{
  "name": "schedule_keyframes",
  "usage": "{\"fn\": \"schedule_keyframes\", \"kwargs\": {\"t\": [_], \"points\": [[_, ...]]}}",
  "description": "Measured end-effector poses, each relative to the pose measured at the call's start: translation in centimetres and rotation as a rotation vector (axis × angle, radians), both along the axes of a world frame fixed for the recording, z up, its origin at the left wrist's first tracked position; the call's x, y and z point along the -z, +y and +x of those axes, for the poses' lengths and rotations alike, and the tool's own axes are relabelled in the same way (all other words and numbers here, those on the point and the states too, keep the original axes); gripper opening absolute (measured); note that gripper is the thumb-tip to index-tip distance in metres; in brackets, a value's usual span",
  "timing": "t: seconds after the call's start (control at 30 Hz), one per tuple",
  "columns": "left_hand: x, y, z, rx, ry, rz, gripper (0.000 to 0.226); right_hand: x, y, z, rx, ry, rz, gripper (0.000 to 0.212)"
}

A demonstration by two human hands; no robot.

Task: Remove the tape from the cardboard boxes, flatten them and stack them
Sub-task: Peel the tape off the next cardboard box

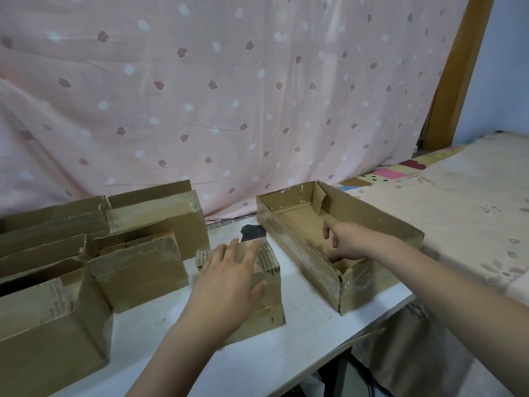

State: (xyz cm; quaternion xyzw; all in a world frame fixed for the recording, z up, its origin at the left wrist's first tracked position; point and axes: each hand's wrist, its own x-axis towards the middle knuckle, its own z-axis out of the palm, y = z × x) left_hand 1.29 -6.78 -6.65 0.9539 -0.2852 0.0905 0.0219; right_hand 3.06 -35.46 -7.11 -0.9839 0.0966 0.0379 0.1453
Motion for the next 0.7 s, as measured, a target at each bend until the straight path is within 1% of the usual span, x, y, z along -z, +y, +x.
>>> {"fn": "schedule_keyframes", "kwargs": {"t": [0.07, 0.1, 0.17, 0.23, 0.3, 0.33, 0.37, 0.4, 0.47, 0.5, 0.57, 0.63, 0.7], "points": [[-0.6, 0.5, 0.3, -0.008, 0.003, 0.022, 0.071, -0.5, 0.0, -0.1, 0.019, 0.026, -0.036, 0.044], [-0.9, 0.8, 0.4, -0.016, -0.012, 0.037, 0.070, -0.8, 0.1, -0.1, 0.038, 0.018, -0.036, 0.040], [-1.5, 1.2, 0.4, -0.053, -0.013, 0.060, 0.069, -1.7, 0.8, -0.3, 0.080, -0.051, -0.021, 0.025], [-2.0, 1.6, 0.3, -0.101, 0.036, 0.064, 0.069, -2.7, 2.1, -0.8, 0.139, -0.173, -0.008, 0.011], [-2.4, 2.1, 0.0, -0.142, 0.114, 0.023, 0.069, -3.8, 4.1, -1.9, 0.217, -0.305, -0.001, 0.017], [-2.5, 2.3, 0.0, -0.159, 0.142, 0.006, 0.069, -4.3, 5.4, -2.6, 0.226, -0.335, 0.022, 0.019], [-2.5, 2.4, -0.1, -0.175, 0.160, 0.003, 0.068, -4.8, 6.8, -3.3, 0.215, -0.326, 0.079, 0.021], [-2.5, 2.6, 0.0, -0.194, 0.178, 0.003, 0.067, -5.2, 8.5, -4.1, 0.197, -0.263, 0.206, 0.023], [-2.6, 2.8, 0.1, -0.238, 0.234, -0.025, 0.063, -5.8, 12.1, -5.8, 0.161, -0.041, 0.588, 0.033], [-2.7, 2.9, 0.2, -0.254, 0.269, -0.057, 0.059, -6.0, 13.6, -6.4, 0.147, 0.046, 0.712, 0.042], [-3.1, 3.2, 0.5, -0.257, 0.317, -0.134, 0.049, -5.9, 15.5, -7.0, 0.121, 0.129, 0.793, 0.052], [-3.4, 3.8, 0.6, -0.245, 0.322, -0.155, 0.040, -5.6, 16.7, -6.7, 0.131, 0.157, 0.824, 0.055], [-4.1, 4.4, 0.2, -0.242, 0.314, -0.147, 0.044, -5.6, 17.8, -6.3, 0.142, 0.171, 0.808, 0.053]]}}
